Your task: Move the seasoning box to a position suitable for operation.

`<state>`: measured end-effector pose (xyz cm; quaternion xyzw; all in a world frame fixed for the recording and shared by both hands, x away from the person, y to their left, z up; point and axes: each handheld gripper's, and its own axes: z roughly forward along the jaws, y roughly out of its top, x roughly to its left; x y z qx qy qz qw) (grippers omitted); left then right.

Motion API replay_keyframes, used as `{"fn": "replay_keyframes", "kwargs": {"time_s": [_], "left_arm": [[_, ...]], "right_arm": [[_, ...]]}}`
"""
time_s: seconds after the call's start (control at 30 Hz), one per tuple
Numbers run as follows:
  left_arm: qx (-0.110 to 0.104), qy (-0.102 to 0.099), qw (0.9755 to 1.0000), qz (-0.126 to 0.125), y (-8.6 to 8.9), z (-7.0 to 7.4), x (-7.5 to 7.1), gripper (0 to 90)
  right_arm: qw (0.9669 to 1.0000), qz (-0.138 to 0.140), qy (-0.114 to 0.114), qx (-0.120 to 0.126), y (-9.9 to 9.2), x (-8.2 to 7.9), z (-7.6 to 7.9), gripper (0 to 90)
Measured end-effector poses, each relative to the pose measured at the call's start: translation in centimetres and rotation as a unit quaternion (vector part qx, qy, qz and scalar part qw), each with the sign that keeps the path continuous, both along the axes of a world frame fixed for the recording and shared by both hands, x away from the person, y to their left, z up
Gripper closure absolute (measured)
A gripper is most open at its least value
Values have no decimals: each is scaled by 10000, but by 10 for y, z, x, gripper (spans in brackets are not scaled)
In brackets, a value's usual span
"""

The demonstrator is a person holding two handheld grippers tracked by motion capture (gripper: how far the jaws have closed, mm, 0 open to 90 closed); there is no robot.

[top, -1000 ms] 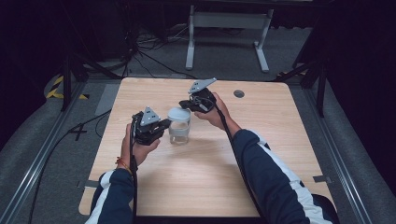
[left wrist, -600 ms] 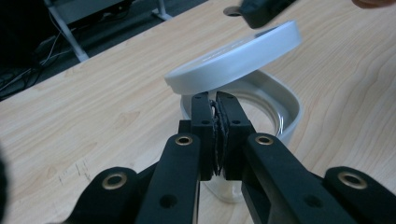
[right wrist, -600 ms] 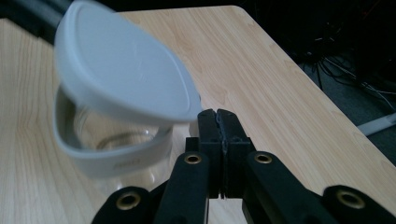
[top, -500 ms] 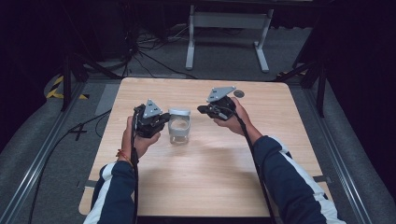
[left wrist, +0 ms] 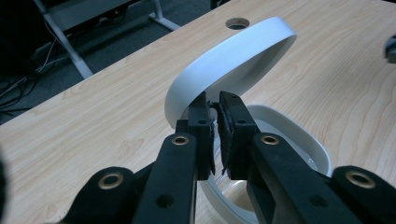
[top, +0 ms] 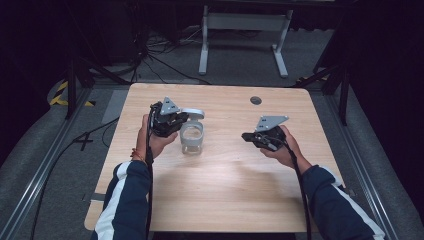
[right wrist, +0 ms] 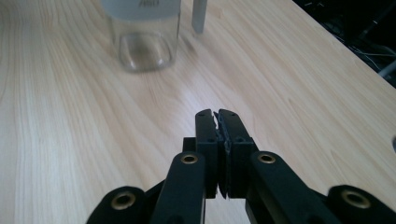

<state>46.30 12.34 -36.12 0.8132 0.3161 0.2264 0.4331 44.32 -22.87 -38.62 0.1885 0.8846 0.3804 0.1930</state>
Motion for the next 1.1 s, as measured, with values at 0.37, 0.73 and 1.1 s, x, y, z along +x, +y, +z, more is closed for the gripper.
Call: {"fn": "replay_keyframes", "kwargs": {"time_s": [0.37,0.73,1.1], "left_arm": [[-118,-86,9999,58,1,10,10,808],[234,-266,9989,295,22,5,-19,753],[819,-127,9965,78,50,-27,-67,692]], "right_arm": [[9996,-251,0,98,-57,-35,-8,832],[9980,-554,-77,288,-93,-48,-3,772],[9969,-764,-60,178,-103,-58,-7,580]]}}
